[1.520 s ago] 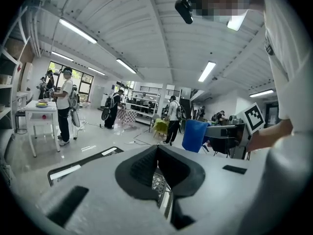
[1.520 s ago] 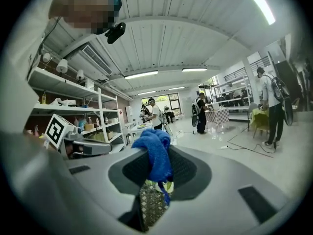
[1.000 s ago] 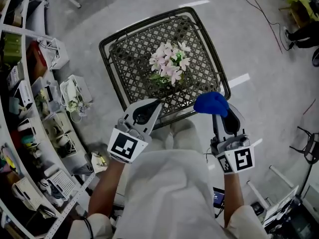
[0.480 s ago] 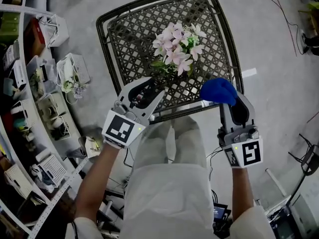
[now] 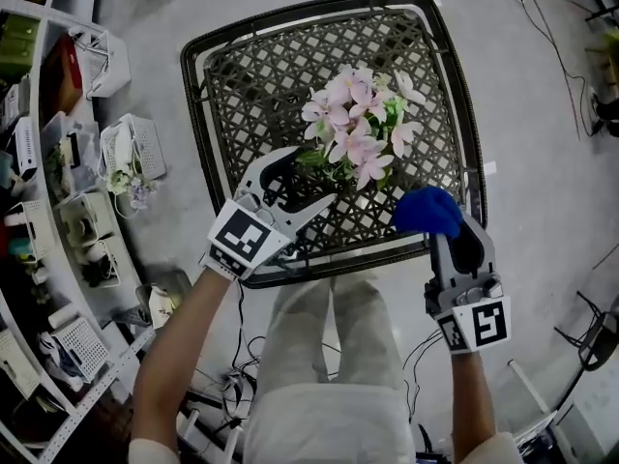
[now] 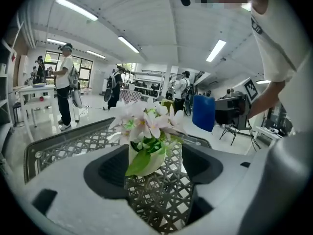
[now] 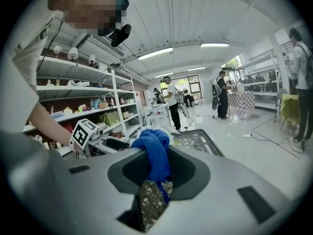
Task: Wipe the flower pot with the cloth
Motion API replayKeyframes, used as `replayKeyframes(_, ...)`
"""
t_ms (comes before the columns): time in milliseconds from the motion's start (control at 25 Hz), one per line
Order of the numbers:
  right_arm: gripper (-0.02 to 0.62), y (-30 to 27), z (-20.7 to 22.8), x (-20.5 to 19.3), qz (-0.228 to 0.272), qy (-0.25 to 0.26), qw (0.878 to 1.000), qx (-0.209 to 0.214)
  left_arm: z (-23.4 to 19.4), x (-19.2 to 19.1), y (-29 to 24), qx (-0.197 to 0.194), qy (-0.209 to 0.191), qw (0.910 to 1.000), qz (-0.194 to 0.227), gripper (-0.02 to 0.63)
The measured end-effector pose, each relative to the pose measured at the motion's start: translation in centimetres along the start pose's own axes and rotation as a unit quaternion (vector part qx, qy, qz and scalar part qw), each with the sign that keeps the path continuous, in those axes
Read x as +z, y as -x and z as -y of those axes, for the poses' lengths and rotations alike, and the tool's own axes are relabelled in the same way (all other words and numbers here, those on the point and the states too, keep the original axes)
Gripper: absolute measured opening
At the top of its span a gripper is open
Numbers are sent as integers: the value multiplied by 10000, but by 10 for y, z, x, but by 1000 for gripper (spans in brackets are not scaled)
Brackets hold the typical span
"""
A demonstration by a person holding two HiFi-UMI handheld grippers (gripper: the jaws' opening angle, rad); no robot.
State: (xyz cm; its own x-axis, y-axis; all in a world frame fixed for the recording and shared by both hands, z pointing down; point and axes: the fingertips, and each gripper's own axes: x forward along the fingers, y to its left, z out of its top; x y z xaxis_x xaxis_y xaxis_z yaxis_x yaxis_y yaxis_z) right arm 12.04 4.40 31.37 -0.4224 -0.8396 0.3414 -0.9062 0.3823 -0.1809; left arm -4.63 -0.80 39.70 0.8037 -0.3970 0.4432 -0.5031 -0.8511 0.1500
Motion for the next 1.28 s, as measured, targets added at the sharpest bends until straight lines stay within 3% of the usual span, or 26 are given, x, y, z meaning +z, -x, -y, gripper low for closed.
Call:
replayKeyframes(320,101,-33,15,-34,-17,8,10000,72,-28,-44,-33,-128,-316,9993,-169,360)
replayKeyframes(1000,101,-54,32,-66,-129,6,9999,-34,-38,-36,-91,-793,-795,9929,399,404)
replayKeyframes(1280,101,-61,44,-70,-132,-27,9999,-101,-36,-41,-96,-973,-838,9915,183,405)
